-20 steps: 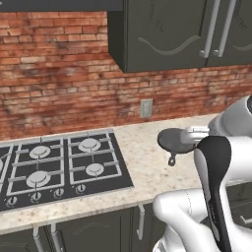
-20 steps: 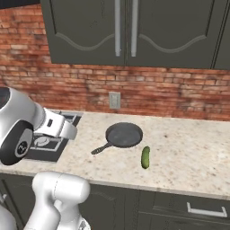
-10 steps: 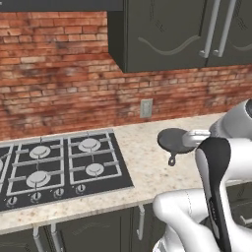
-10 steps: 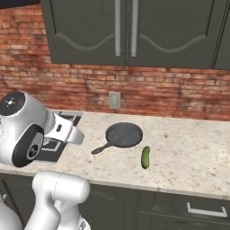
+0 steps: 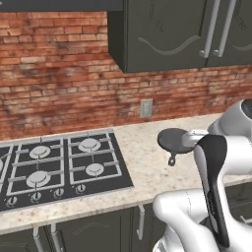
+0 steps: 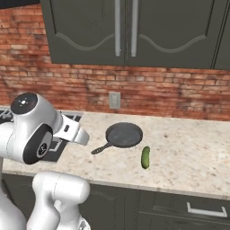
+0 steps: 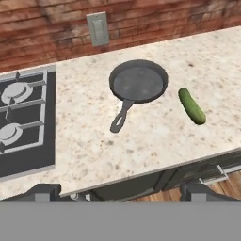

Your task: Place both pans onto different burners. Then place the cucumber and the steak on different pans.

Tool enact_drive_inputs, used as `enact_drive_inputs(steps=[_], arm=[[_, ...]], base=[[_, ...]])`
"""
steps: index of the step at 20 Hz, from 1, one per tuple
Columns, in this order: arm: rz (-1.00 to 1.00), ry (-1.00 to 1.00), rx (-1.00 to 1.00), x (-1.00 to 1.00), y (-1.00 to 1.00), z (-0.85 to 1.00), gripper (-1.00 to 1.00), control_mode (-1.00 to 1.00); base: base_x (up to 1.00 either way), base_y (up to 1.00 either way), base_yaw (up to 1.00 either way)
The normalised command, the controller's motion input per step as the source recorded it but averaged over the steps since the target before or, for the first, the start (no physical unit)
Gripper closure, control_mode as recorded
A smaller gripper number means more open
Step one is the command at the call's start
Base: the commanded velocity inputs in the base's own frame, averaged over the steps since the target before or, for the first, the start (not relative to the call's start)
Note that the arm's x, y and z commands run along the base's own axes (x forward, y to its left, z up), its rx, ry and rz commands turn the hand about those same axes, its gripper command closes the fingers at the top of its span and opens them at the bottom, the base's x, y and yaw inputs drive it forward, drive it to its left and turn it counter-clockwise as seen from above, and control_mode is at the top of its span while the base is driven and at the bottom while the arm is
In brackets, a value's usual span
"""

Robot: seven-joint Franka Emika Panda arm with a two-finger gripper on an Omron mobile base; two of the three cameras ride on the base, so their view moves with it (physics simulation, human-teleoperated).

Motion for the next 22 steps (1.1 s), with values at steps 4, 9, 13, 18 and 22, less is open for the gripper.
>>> enact_drive_inputs(steps=[4,9,13,18,22], arm=[[0.00,0.00,0.00,0.16,0.00,-0.32,-1.00,-1.00],[0.00,-0.01,0.00,0.19,0.00,-0.34,-1.00,-1.00],[0.00,-0.08,0.00,0.21,0.00,-0.38,-1.00,-1.00],[0.00,-0.10,0.00,0.20,-0.01,-0.40,-1.00,-1.00],[0.00,-0.08,0.00,0.21,-0.04,-0.51,-1.00,-1.00]], base=[[0.00,0.00,0.00],[0.00,0.00,0.00],[0.00,0.00,0.00],[0.00,0.00,0.00],[0.00,0.00,0.00]])
